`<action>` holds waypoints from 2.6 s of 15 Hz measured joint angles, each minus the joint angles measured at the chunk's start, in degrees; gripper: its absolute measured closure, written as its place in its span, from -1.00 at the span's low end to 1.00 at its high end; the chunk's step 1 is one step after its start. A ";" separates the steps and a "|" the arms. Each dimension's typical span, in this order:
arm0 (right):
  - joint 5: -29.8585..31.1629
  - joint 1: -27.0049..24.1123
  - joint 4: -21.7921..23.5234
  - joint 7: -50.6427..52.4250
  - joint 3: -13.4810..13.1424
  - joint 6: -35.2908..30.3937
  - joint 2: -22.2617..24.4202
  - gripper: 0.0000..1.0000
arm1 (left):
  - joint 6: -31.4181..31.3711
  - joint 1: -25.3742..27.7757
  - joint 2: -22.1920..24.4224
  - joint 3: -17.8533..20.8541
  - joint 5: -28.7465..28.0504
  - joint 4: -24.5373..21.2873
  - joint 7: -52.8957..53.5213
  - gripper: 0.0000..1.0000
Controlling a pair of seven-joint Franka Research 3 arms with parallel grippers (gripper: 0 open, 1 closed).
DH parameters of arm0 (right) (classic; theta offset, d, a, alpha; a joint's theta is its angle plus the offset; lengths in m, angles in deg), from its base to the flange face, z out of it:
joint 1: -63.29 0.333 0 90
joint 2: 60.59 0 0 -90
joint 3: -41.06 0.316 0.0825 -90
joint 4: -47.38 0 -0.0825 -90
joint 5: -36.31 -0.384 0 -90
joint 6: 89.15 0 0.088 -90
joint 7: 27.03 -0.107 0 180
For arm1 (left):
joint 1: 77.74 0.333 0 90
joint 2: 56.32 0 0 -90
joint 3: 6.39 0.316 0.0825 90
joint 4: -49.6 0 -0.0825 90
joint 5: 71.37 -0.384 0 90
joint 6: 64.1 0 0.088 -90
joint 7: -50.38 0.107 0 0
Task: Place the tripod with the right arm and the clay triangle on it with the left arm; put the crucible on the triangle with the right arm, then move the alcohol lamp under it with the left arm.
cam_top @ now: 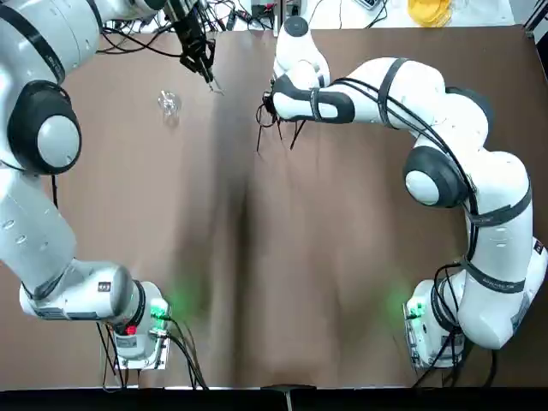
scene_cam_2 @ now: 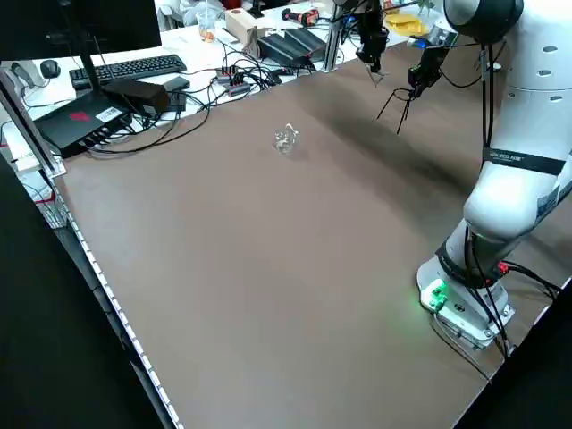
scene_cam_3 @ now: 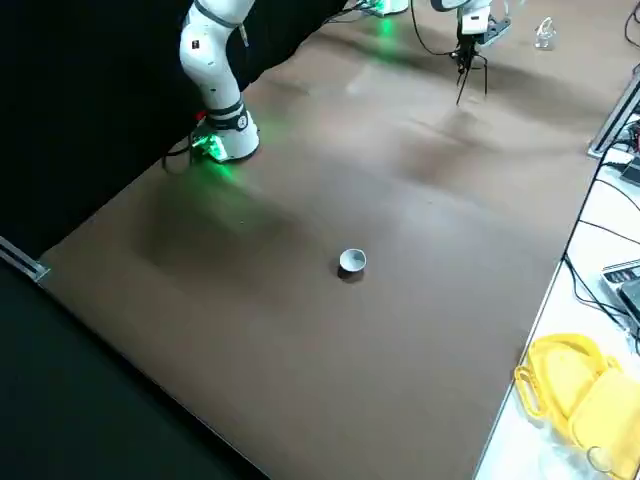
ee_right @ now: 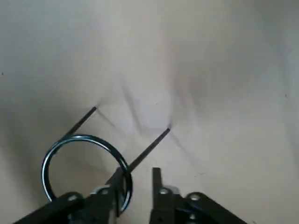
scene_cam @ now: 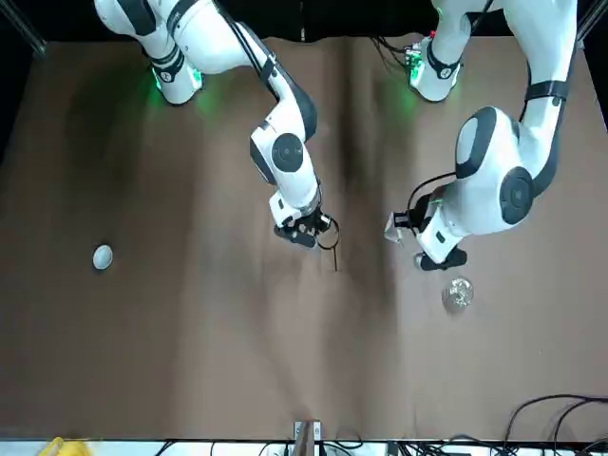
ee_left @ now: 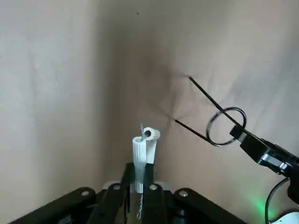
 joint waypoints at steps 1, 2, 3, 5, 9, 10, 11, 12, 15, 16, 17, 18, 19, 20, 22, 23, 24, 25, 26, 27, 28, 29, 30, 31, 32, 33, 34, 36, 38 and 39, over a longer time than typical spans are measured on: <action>0.00 0.00 -0.11 -0.01 -0.02 0.01 0.00 0.28 | -0.01 -0.22 -0.35 -0.26 0.00 -0.01 -0.14 0.77; 0.00 0.00 -0.28 -0.04 -0.07 0.02 0.00 0.27 | -0.12 -0.54 -0.85 -0.37 0.00 -0.03 -0.23 0.77; 0.00 -0.01 -0.55 -0.07 -0.13 0.02 0.00 0.27 | -0.43 -0.83 -1.43 -0.42 0.00 -0.03 -0.30 0.77; 0.00 -0.10 -1.24 -0.10 -0.37 -0.04 0.14 0.26 | -0.99 -1.48 -2.61 -0.47 0.00 -0.03 -0.41 0.77; -0.03 -1.92 -2.12 -0.22 -1.43 -2.69 2.69 0.26 | -3.05 -2.17 -3.41 -0.77 1.16 0.06 -1.14 0.77; -0.03 -3.27 -2.22 -0.21 -1.56 -4.34 3.83 0.26 | -3.14 -2.16 -3.40 -0.77 2.56 0.27 -1.15 0.77; -0.03 -4.87 -2.25 0.05 -1.66 -5.92 5.07 0.26 | -3.18 -2.11 -3.38 -0.77 4.27 0.56 -1.16 0.77; -0.03 -6.80 -2.27 1.24 -1.73 -7.89 6.43 0.26 | -3.18 -2.10 -3.34 -0.79 5.64 0.83 -1.16 0.77; -0.03 -16.08 -2.26 11.43 -1.86 -17.67 11.02 0.26 | -6.39 -2.61 -3.31 -3.37 9.16 1.06 -2.61 0.77; -0.04 -18.41 -2.23 14.22 -1.87 -19.28 11.59 0.26 | -8.27 -3.57 -3.37 -3.81 9.55 1.03 -3.73 0.77; -0.04 -20.71 -2.18 17.29 -1.88 -20.72 11.91 0.26 | -10.39 -4.85 -3.50 -3.96 9.69 0.99 -4.84 0.77; -0.04 -22.91 -2.04 20.33 -1.91 -21.86 12.03 0.26 | -12.18 -6.13 -3.76 -3.96 9.74 0.91 -5.89 0.77; -0.04 -25.22 -1.72 23.69 -1.95 -22.58 12.09 0.25 | -13.76 -7.24 -4.18 -3.98 9.75 0.78 -6.74 0.77; -0.04 -27.58 -1.11 27.40 -1.98 -22.81 12.18 0.25 | -15.27 -8.12 -4.79 -3.98 9.76 0.69 -7.47 0.77; -0.04 -32.97 0.61 37.78 -2.12 -22.85 12.43 0.25 | -17.30 -9.42 -6.41 -3.96 9.75 0.59 -7.83 0.77; -0.04 -35.90 1.38 42.96 -2.19 -22.84 12.48 0.25 | -17.73 -9.90 -7.27 -3.96 9.75 0.54 -7.83 0.77; -0.04 -38.90 1.92 48.05 -2.22 -22.79 12.47 0.25 | -17.96 -10.20 -7.99 -3.95 9.75 0.47 -7.83 0.77; -0.04 -41.90 2.26 53.63 -2.24 -22.70 12.48 0.25 | -18.08 -10.31 -8.52 -3.95 9.75 0.38 -7.81 0.77; -0.03 -44.79 2.42 59.29 -2.26 -22.63 12.48 0.25 | -18.11 -10.32 -8.84 -3.94 9.75 0.29 -7.77 0.77; -0.03 -47.45 2.58 64.27 -2.27 -22.46 12.48 0.25 | -18.11 -10.31 -9.01 -3.92 9.75 0.23 -7.73 0.77; -0.03 -49.79 2.95 68.10 -2.25 -21.99 12.32 0.24 | -18.11 -10.31 -9.06 -3.90 9.75 0.13 -7.70 0.77; -0.03 -51.82 3.48 71.10 -2.25 -21.31 11.92 0.24 | -18.11 -10.30 -9.06 -3.90 9.75 -0.05 -7.69 0.77; -0.03 -53.29 3.99 72.96 -2.23 -20.76 11.16 0.21 | -18.08 -10.31 -9.07 -3.89 9.75 -0.24 -7.69 0.77; -0.02 -54.15 4.29 73.91 -2.22 -20.14 10.13 0.21 | -18.06 -10.30 -9.06 -3.88 9.74 -0.52 -7.68 0.77; 0.00 -54.64 4.50 74.14 -2.20 -19.29 8.95 0.21 | -18.06 -10.30 -9.07 -3.86 9.74 -0.91 -7.67 0.77; 0.02 -55.07 4.64 74.13 -2.20 -18.41 7.84 0.21 | -18.06 -10.30 -9.07 -3.85 9.67 -1.33 -7.61 0.77; 0.05 -55.72 4.70 74.13 -2.23 -17.54 6.78 0.21 | -18.06 -10.30 -9.07 -3.84 9.33 -1.79 -7.53 0.77; 0.71 -57.66 4.74 74.18 -2.28 -15.45 4.93 0.21 | -18.06 -10.28 -9.07 -3.81 8.33 -2.57 -7.49 0.77; 5.16 -61.06 4.79 74.21 -2.27 -12.26 2.46 0.21 | -18.06 -10.15 -9.07 -3.71 7.97 -3.14 -7.26 0.77; 6.06 -62.14 4.81 74.25 -2.27 -11.61 1.66 0.22 | -18.06 -10.11 -9.07 -3.65 7.74 -3.30 -7.10 0.77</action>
